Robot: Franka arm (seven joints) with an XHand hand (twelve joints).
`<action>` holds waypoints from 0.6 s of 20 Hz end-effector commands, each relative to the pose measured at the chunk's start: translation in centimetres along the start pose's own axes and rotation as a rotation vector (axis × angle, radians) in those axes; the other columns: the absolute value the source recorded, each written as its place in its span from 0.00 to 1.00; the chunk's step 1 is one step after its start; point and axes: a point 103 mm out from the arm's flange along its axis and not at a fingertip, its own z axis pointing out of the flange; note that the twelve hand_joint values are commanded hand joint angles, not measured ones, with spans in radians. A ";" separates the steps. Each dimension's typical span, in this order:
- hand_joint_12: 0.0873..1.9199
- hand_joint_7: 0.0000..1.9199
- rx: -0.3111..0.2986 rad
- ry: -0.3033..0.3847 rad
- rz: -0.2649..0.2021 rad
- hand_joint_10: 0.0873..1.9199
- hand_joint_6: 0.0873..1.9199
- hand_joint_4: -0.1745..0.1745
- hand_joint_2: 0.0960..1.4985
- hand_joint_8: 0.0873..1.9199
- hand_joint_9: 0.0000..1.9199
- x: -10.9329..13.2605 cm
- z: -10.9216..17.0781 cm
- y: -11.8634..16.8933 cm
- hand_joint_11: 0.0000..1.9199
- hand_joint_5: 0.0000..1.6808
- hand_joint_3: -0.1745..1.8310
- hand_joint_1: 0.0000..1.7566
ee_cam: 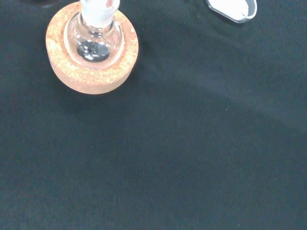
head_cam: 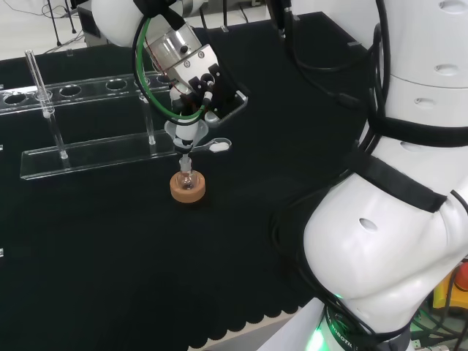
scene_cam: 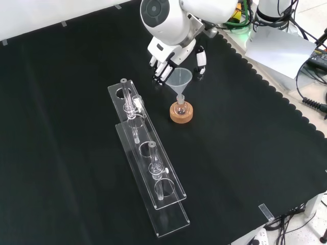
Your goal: Place the funnel on the round-bottom flask.
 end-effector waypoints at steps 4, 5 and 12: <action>0.67 0.06 0.024 -0.002 -0.003 0.00 0.00 0.40 0.36 0.30 0.37 0.1 -0.5 -0.8 0.21 0.17 0.31 0.32; 0.67 0.05 0.025 0.000 -0.006 0.00 0.00 0.41 0.36 0.30 0.36 0.0 -0.5 -1.0 0.20 0.16 0.29 0.31; 0.68 0.01 -0.039 0.011 0.005 0.00 0.00 0.41 0.38 0.31 0.33 -0.9 -1.0 -2.3 0.18 0.15 0.21 0.25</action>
